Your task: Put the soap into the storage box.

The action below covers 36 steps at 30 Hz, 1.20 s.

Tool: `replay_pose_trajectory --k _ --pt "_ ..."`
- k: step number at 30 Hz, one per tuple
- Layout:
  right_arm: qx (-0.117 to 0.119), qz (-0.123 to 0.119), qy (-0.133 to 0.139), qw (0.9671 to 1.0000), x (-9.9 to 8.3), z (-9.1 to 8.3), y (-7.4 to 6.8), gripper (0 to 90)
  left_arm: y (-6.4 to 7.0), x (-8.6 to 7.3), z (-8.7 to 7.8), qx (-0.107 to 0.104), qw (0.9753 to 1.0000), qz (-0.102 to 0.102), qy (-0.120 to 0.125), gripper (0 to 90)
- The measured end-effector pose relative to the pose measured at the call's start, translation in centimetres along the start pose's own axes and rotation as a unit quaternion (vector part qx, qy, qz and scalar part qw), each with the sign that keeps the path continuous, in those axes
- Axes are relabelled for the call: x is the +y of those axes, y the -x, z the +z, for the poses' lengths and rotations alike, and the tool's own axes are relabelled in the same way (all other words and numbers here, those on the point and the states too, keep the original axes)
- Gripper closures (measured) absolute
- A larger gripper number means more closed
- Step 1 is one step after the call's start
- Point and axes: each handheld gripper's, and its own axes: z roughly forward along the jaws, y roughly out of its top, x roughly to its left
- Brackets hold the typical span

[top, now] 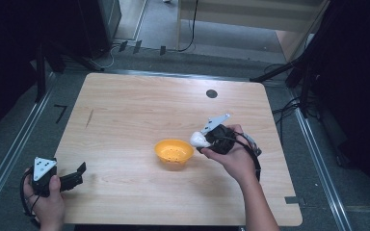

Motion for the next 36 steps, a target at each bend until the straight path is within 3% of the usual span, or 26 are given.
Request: replay_pose_trajectory --k 18,23,36 --pt "0.014 -0.045 -0.001 0.9989 2.5 0.6 -1.1 50.7 0.0 0.0 0.0 -0.001 1.0000 -0.003 0.001 0.0" --pt "0.023 -0.069 -0.001 0.9974 3.4 1.0 -1.4 50.7 0.0 0.0 0.0 -0.001 1.0000 -0.004 0.001 0.0" --pt "0.046 -0.102 -0.007 0.9937 4.6 2.6 -2.0 50.7 0.0 0.0 0.0 -0.001 1.0000 -0.005 0.002 0.0"
